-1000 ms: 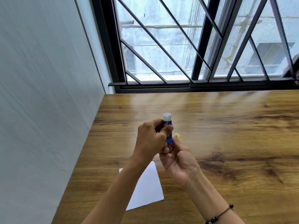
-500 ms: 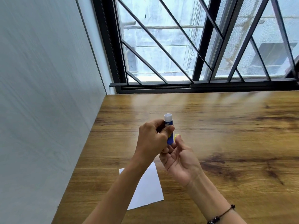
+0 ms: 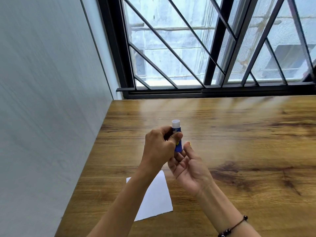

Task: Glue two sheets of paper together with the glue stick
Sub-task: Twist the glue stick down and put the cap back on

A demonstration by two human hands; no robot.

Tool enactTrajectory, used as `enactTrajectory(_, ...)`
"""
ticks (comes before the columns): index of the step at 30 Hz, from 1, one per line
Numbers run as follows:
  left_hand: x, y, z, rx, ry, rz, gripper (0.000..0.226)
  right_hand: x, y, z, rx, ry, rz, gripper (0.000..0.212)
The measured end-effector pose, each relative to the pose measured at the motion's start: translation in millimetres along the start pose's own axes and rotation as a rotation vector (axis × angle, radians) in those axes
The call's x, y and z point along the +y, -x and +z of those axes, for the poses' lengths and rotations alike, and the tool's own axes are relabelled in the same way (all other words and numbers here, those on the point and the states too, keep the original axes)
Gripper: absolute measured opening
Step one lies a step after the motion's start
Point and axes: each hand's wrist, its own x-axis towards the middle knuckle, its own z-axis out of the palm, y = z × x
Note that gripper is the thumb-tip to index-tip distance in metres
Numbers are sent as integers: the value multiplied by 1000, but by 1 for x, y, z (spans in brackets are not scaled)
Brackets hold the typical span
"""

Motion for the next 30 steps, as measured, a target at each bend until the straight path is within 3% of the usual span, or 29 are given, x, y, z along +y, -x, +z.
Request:
enactTrajectory(2,1,2,1,7,-5,5,9,0,0,0,1,12,37,41)
enactTrajectory(10,4,1,2,24,-5,9,13,-2,-2,0,-40,6,-92,27)
enactTrajectory(17,2,2,5,22,26,13,8,-2,4,0,-8,-47,24,33)
enactTrajectory(22,2,2,5,26,20,25,11,-4,4,-1,-38,24,-85,17)
enactTrajectory(30,3,4,4,26,19,26,14,-1,5,-3,-89,-24,-16,33)
